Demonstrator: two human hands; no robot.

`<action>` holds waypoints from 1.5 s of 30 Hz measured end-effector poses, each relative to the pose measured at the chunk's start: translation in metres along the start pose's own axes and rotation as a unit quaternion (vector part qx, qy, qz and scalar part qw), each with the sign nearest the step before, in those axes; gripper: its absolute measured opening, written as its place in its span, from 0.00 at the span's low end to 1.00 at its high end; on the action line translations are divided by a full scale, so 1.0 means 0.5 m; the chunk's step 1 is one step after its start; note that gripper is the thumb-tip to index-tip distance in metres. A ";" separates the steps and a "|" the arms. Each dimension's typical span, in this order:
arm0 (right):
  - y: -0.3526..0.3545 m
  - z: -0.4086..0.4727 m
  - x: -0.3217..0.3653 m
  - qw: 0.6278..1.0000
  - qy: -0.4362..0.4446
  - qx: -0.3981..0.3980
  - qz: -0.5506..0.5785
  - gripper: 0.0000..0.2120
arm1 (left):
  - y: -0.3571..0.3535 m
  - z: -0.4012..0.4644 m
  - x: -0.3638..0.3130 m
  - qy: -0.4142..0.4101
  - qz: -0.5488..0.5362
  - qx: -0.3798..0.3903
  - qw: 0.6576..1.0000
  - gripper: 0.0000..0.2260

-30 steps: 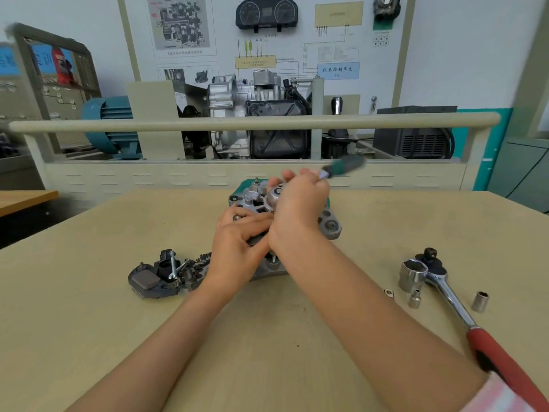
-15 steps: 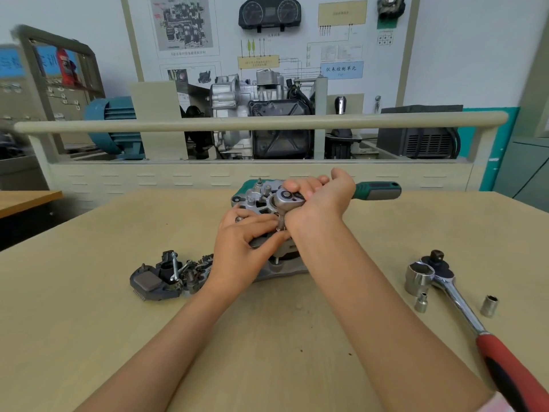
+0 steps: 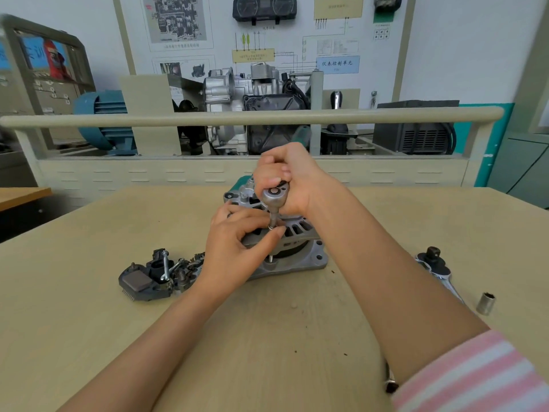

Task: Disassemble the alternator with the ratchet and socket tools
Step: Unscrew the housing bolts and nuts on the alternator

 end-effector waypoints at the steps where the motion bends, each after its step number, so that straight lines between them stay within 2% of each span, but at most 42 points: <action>1: -0.007 0.004 -0.004 0.998 -0.030 0.027 -0.039 0.16 | -0.001 0.000 0.000 0.001 0.005 0.004 1.000 0.08; 4: -0.030 0.012 -0.023 0.976 -0.127 0.115 -0.135 0.17 | 0.001 0.000 -0.003 0.006 0.000 0.013 1.000 0.10; 8: -0.052 0.012 -0.048 0.931 -0.245 0.201 -0.181 0.17 | 0.002 -0.001 -0.003 0.010 -0.016 0.017 1.000 0.08; 11: -0.061 0.010 -0.055 0.915 -0.275 0.219 -0.201 0.14 | 0.001 0.000 -0.002 0.007 -0.020 0.032 0.999 0.08; 14: -0.059 0.008 -0.056 0.925 -0.270 0.212 -0.161 0.20 | 0.003 -0.001 -0.001 -0.013 -0.023 0.038 0.999 0.08; 16: -0.055 0.005 -0.054 0.941 -0.237 0.205 -0.126 0.20 | 0.003 -0.001 -0.003 -0.028 -0.026 0.042 0.998 0.05; 19: -0.051 -0.003 -0.044 0.969 -0.152 0.170 -0.093 0.20 | 0.001 0.001 -0.011 -0.052 -0.011 0.051 0.997 0.10; 25: -0.033 -0.015 -0.028 0.996 0.055 0.019 -0.061 0.19 | 0.001 -0.004 0.007 -0.041 -0.021 0.045 0.998 0.07; 28: -0.005 -0.024 -0.015 0.978 0.175 -0.105 0.036 0.15 | 0.002 -0.004 0.009 -0.018 -0.041 0.030 0.999 0.06; 31: 0.024 -0.054 -0.015 0.925 0.276 -0.240 0.103 0.13 | 0.003 -0.003 -0.002 -0.015 -0.035 0.008 0.999 0.13; 33: 0.031 -0.073 -0.032 0.905 0.291 -0.273 0.144 0.13 | 0.003 -0.004 -0.005 -0.020 -0.033 -0.006 0.999 0.12; 36: 0.030 -0.088 -0.058 0.908 0.269 -0.274 0.166 0.18 | 0.005 -0.005 -0.006 -0.023 -0.034 -0.020 0.999 0.21; 37: 0.030 -0.091 -0.061 0.907 0.272 -0.275 0.169 0.19 | 0.005 -0.006 -0.005 -0.019 -0.041 -0.022 0.999 0.21; 39: 0.025 -0.094 -0.057 0.908 0.270 -0.284 0.153 0.18 | 0.002 -0.005 -0.007 -0.019 -0.049 -0.021 0.998 0.18; 42: 0.024 -0.083 -0.040 0.915 0.264 -0.279 0.124 0.09 | -0.002 -0.005 -0.004 -0.030 -0.034 -0.013 0.999 0.14; 44: 0.027 -0.067 -0.026 0.927 0.259 -0.252 0.097 0.06 | -0.002 -0.002 0.003 -0.021 -0.030 0.001 0.999 0.05; 45: 0.029 -0.055 -0.021 0.936 0.247 -0.240 0.069 0.07 | -0.002 -0.001 0.005 -0.020 -0.024 0.003 1.000 0.09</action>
Point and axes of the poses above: each hand's wrist, its own z-axis towards the middle knuckle, its own y-axis out of the back of the hand, x = y × z, the point moved 6 cm from there along z, towards the middle knuckle, and after that the axes turned 8 degrees about -z, right-handed, at the moved point
